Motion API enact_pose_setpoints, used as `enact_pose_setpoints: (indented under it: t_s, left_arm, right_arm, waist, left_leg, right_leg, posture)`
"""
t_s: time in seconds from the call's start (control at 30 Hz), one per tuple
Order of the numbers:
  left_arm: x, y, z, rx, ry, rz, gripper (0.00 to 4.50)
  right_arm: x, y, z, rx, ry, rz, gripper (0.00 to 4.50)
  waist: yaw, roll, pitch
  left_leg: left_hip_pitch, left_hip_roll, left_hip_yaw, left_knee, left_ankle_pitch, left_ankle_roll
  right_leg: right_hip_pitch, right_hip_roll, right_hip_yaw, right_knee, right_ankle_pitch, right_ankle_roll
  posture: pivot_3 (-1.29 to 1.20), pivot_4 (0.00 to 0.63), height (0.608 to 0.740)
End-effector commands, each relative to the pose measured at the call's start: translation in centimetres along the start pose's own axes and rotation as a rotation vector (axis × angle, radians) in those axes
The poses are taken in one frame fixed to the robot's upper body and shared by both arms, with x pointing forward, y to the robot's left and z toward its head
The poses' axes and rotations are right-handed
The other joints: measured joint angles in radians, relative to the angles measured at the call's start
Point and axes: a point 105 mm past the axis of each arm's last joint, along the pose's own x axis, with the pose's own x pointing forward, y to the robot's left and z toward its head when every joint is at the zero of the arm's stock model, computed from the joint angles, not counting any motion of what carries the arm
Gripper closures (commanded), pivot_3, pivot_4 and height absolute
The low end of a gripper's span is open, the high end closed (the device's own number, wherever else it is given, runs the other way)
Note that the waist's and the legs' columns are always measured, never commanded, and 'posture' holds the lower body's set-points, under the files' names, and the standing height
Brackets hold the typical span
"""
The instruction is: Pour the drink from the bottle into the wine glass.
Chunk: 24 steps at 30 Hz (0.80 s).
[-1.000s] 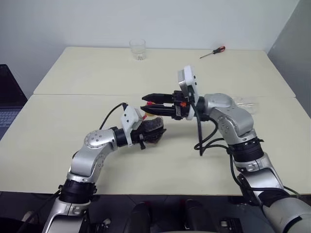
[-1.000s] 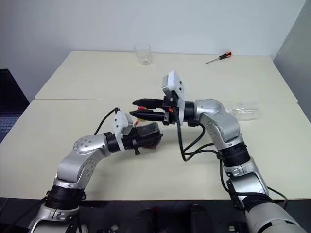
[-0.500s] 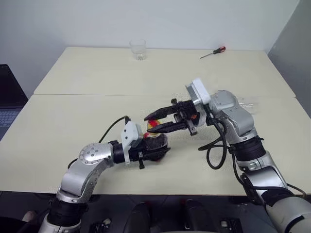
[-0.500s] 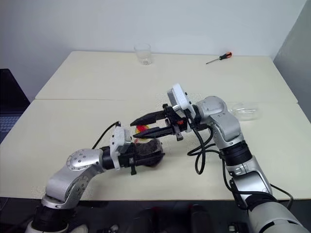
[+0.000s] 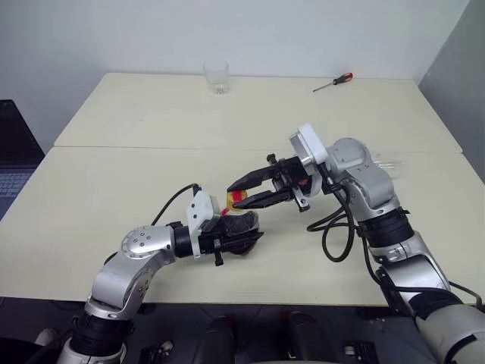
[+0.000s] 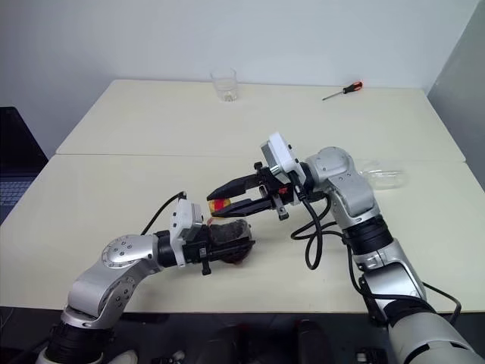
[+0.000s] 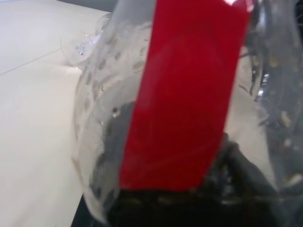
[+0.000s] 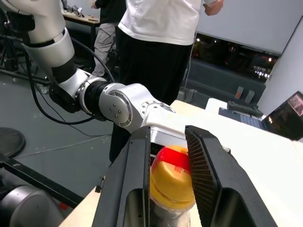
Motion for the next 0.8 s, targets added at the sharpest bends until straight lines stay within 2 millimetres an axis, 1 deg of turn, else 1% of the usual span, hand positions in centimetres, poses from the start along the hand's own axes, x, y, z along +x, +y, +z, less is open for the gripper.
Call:
enact_pose_setpoints:
  t_s: [0.03,0.23,0.3,0.4,0.43,0.57,0.77,0.8]
  left_arm:
    - [-0.2,0.2,2.5,0.090,-0.081,0.005,2.74]
    - [-0.3,0.7,2.6,0.094,-0.082,0.028,2.74]
    - [-0.4,1.2,2.6,0.096,-0.082,0.048,2.74]
    - [-0.5,2.3,2.5,0.090,-0.079,0.093,2.74]
    - [-0.5,3.1,2.4,0.084,-0.082,0.123,2.74]
    - [-0.2,5.1,2.7,0.070,-0.097,0.186,2.74]
    - [0.3,6.3,3.1,0.088,-0.103,0.192,2.74]
    - [0.4,6.5,3.2,0.091,-0.103,0.192,2.74]
  right_arm:
    - [-0.7,0.1,1.3,0.013,-0.005,-0.027,3.30]
    - [-2.0,-1.0,3.3,0.057,-0.037,-0.198,3.30]
    - [-2.5,-1.5,3.6,0.079,-0.040,-0.274,3.30]
    - [-2.9,-1.9,3.8,0.148,-0.062,-0.380,3.30]
    - [-3.1,-2.0,3.8,0.171,-0.068,-0.425,3.30]
    - [-2.8,-1.9,3.2,0.211,-0.075,-0.510,3.30]
    - [-1.8,-2.5,3.2,0.236,-0.105,-0.566,3.30]
    - [-1.7,-2.7,3.2,0.236,-0.109,-0.579,3.12]
  waist:
    - [0.000,0.000,0.000]
    - [0.000,0.000,0.000]
    - [0.000,0.000,0.000]
    - [0.001,0.000,0.000]
    - [0.001,0.000,0.000]
    - [0.002,0.000,0.000]
    - [-0.001,0.000,0.000]
    - [-0.001,0.000,0.000]
  left_leg:
    - [0.000,0.000,0.000,0.000,0.000,0.000]
    - [0.000,0.000,0.000,0.000,0.000,0.000]
    - [0.000,0.000,0.000,0.000,0.000,0.000]
    - [0.000,0.000,0.000,0.000,0.000,0.000]
    - [0.000,0.000,0.000,0.000,0.000,0.000]
    - [0.000,0.000,0.000,0.000,0.000,0.000]
    - [0.000,0.000,0.000,0.000,0.000,0.000]
    - [0.000,0.000,0.000,-0.001,0.000,0.000]
  right_leg:
    - [0.000,0.000,0.000,0.000,0.000,0.000]
    - [0.000,0.000,0.000,0.000,0.000,0.000]
    - [0.000,0.000,0.000,0.000,0.000,0.000]
    - [0.000,0.000,0.000,0.000,0.000,0.000]
    - [0.000,0.000,0.000,0.000,0.000,0.000]
    - [0.000,0.000,0.000,0.000,0.000,0.000]
    - [0.000,0.000,0.000,0.000,0.000,0.000]
    - [0.000,0.000,0.000,0.000,0.000,0.000]
  posture:
    - [0.00,0.150,0.740]
    - [0.00,0.150,0.740]
    - [0.00,0.150,0.740]
    - [0.00,0.150,0.740]
    - [0.00,0.150,0.740]
    - [0.00,0.150,0.740]
    - [0.00,0.150,0.740]
    - [0.00,0.150,0.740]
